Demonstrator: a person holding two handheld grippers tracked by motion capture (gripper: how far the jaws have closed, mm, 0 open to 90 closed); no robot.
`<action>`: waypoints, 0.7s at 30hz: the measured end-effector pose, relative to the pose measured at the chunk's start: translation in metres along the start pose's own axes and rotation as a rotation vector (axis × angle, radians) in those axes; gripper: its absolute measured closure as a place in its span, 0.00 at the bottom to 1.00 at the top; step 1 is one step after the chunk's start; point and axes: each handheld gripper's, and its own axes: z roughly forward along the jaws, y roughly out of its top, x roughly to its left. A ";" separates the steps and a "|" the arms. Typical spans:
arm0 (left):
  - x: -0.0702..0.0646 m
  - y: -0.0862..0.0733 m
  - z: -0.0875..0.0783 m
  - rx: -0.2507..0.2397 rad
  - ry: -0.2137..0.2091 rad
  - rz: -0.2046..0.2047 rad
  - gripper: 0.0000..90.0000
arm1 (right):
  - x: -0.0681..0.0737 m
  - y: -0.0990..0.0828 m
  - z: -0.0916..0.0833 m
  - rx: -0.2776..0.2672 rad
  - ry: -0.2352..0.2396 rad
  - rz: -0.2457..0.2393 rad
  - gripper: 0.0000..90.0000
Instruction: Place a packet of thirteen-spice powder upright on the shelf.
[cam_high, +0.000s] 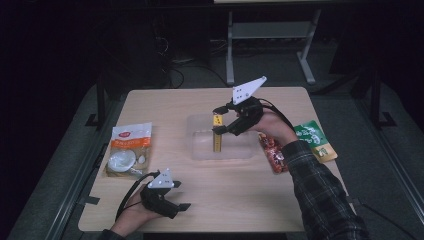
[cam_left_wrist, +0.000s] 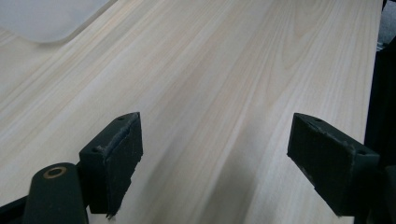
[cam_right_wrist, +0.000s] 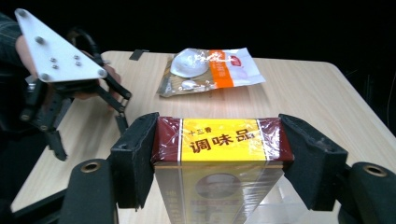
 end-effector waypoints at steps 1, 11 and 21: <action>-0.002 -0.003 -0.002 -0.001 0.006 -0.007 0.20 | -0.002 -0.002 0.001 -0.009 0.005 0.012 0.35; -0.008 -0.018 -0.014 0.002 0.042 -0.054 0.20 | -0.027 -0.006 0.009 0.027 0.011 0.011 0.35; -0.011 -0.024 -0.018 -0.001 0.053 -0.076 0.20 | -0.042 -0.012 0.013 0.020 0.000 0.036 0.35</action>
